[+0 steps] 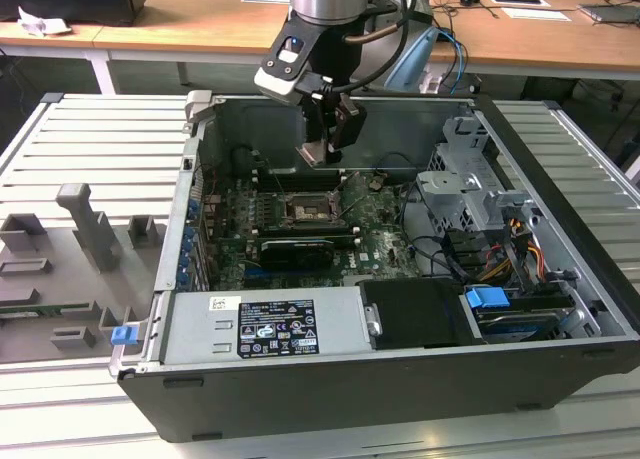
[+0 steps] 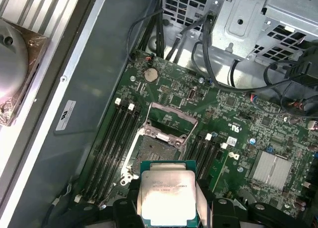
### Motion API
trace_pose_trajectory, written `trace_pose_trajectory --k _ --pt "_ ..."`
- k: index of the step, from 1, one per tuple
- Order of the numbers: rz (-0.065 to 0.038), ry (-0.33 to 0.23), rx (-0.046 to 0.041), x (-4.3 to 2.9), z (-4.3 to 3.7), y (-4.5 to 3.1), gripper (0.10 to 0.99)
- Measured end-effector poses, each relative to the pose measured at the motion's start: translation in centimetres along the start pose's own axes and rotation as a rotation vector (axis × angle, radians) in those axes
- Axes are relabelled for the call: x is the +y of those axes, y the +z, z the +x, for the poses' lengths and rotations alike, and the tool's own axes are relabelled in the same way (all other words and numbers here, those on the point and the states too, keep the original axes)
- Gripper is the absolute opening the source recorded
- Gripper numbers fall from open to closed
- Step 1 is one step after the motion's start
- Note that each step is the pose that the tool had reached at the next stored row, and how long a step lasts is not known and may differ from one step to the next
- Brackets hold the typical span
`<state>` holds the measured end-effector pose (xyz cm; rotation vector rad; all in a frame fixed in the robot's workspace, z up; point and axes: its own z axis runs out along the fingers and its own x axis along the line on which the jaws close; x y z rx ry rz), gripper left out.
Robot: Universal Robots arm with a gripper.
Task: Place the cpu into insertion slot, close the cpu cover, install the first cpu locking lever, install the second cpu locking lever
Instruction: 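Place the cpu into insertion slot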
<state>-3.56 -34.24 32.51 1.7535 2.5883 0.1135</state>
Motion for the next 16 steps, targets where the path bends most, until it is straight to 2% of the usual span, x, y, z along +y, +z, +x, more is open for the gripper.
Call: trace_pose_trajectory --k 16 --pt "-0.001 0.042 -0.0028 -0.01 0.0 0.11 0.525"
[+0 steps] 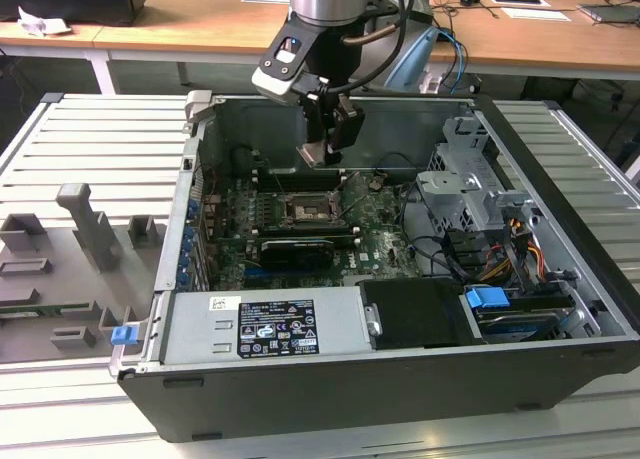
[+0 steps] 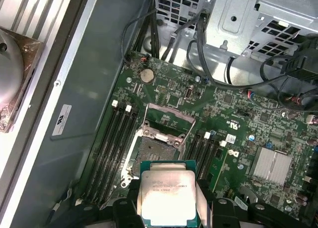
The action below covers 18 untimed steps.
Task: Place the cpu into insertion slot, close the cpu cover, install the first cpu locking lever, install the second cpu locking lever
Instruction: 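Place the cpu into insertion slot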
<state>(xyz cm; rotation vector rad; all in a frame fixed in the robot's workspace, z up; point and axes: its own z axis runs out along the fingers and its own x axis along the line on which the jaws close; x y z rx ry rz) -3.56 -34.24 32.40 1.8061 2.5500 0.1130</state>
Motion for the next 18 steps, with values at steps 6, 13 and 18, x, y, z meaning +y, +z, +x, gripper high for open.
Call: trace_pose_trajectory --k 6,13,18 --pt "-0.001 0.017 -0.0011 0.0 0.0 0.05 0.525" --pt "-0.001 0.04 -0.0027 -0.01 0.0 0.12 0.525" --pt "-0.002 0.057 -0.0039 -0.01 -0.01 0.17 0.525"
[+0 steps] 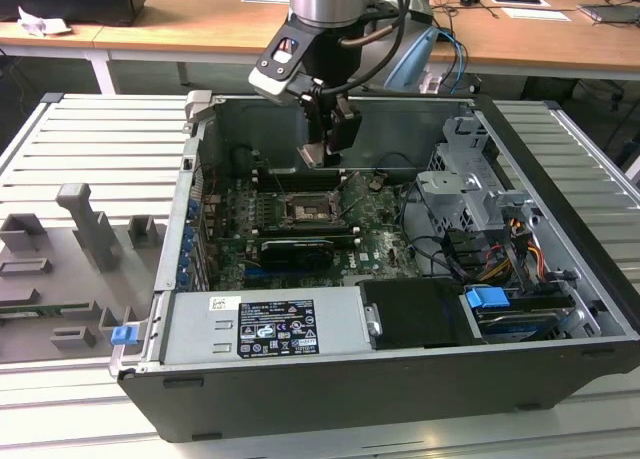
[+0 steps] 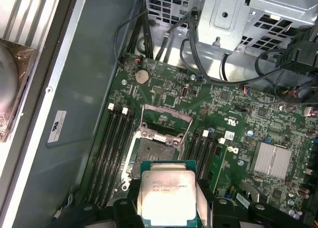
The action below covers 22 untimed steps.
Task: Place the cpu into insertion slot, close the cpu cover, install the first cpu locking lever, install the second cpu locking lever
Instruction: 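Place the cpu into insertion slot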
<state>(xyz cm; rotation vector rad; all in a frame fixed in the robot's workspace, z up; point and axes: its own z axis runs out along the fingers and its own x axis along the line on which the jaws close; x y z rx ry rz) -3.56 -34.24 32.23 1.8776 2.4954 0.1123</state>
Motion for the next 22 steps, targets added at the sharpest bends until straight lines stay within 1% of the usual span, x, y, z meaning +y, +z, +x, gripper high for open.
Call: trace_pose_trajectory --k 17,19,22 --pt "-0.002 0.051 -0.0034 -0.01 0.0 0.15 0.525" --pt "-0.002 0.072 -0.0048 -0.01 -0.01 0.18 0.525" --pt "-0.004 0.125 -0.0085 -0.02 -0.01 0.23 0.525"
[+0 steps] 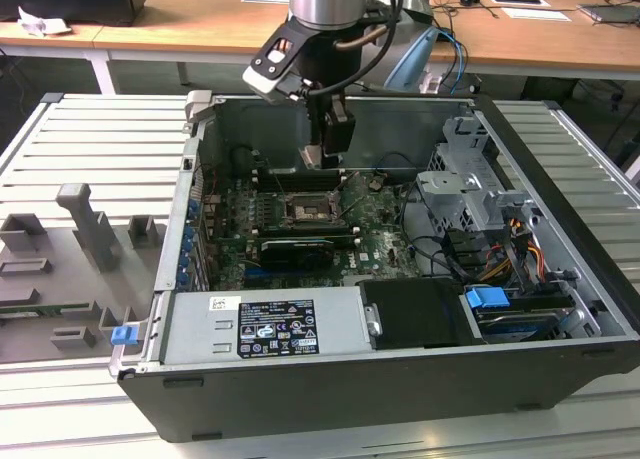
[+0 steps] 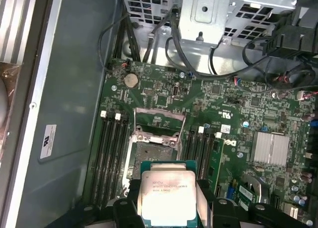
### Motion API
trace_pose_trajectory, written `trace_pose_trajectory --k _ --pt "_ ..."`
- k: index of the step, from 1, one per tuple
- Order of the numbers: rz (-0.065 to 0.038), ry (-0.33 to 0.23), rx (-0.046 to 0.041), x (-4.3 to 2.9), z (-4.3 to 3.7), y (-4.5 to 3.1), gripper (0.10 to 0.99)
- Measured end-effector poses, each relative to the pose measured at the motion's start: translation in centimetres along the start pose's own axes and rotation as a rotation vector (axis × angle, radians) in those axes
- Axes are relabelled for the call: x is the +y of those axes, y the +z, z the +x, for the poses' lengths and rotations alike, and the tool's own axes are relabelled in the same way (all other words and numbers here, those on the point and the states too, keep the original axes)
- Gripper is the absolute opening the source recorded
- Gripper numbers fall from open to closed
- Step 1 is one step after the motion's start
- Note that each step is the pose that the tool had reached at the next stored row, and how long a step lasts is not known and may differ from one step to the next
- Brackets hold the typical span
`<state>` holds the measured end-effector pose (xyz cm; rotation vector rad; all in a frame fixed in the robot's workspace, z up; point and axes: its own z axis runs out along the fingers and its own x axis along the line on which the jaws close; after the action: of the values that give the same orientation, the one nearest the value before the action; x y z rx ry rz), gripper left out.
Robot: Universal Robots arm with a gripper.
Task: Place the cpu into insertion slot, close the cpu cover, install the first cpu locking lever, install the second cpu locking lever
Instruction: 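Place the cpu into insertion slot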
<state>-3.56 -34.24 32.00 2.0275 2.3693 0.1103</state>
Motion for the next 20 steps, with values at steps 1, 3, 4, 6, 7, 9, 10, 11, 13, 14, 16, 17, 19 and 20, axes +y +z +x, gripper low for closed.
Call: trace_pose_trajectory --k 1,3,4,6,7,9,10,11,13,14,16,17,19,20 --pt "0.0 0.012 -0.0008 0.0 0.0 0.02 0.525" --pt "-0.001 0.03 -0.002 -0.01 0.0 0.03 0.525" --pt "-0.001 0.036 -0.0024 -0.01 0.0 0.04 0.525" --pt "-0.001 0.046 -0.0031 -0.01 0.0 0.04 0.525" --pt "-0.002 0.054 -0.0036 -0.01 0.0 0.05 0.525" --pt "-0.002 0.066 -0.0044 -0.01 0.0 0.07 0.525" --pt "-0.002 0.069 -0.0047 -0.01 0.0 0.08 0.525" --pt "-0.002 0.071 -0.0048 -0.01 0.0 0.11 0.525" --pt "-0.002 0.073 -0.0048 -0.02 0.0 0.21 0.525" --pt "-0.002 0.073 -0.0048 -0.02 -0.01 0.26 0.525" --pt "-0.002 0.073 -0.0058 -0.03 -0.01 0.41 0.525" --pt "-0.002 0.073 -0.0067 -0.04 -0.01 0.53 0.525" --pt "-0.002 0.073 -0.0081 -0.06 -0.02 0.86 0.525" --pt "-0.002 0.072 -0.0082 -0.08 -0.03 1.12 0.525"
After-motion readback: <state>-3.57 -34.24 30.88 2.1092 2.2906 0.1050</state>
